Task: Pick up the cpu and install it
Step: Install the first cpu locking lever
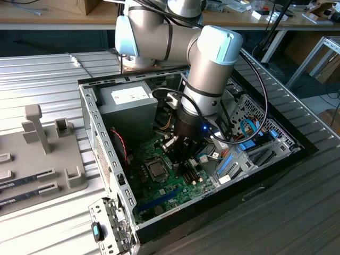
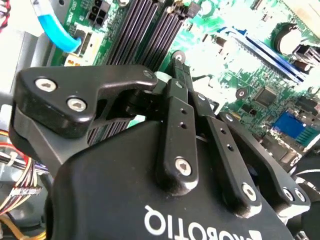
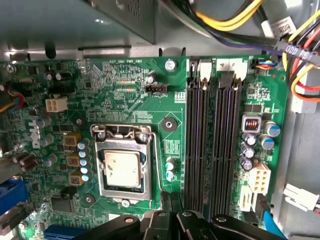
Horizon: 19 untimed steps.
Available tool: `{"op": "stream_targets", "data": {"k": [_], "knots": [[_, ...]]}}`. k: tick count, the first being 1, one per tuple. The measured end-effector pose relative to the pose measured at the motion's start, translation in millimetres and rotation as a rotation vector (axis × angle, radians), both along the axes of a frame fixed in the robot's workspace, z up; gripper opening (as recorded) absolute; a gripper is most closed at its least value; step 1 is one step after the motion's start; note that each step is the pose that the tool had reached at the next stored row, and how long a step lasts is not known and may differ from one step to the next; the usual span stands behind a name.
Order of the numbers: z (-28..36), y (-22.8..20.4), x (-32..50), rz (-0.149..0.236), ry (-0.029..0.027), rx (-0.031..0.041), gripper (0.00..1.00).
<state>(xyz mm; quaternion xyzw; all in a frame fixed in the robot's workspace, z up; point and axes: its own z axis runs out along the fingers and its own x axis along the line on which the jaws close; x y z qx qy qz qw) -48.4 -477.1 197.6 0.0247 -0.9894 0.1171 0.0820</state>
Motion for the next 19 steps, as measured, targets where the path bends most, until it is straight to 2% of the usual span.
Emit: {"op": "stream_targets", "data": {"k": [2,5,9,12,16,19], "knots": [[-1.1,0.2,0.0,-0.006,-0.0002,0.0212,0.1],[-3.1,0.2,0.0,-0.011,0.0005,0.0273,0.1],[-3.2,0.5,-0.1,-0.011,0.0005,0.0286,0.1],[-3.3,1.1,-3.5,-0.013,0.0003,0.0319,0.1],[-3.3,1.2,-5.9,-0.013,0.0006,0.0417,0.1],[-2.7,1.2,-6.0,-0.013,0.0005,0.0458,0.1]]}}
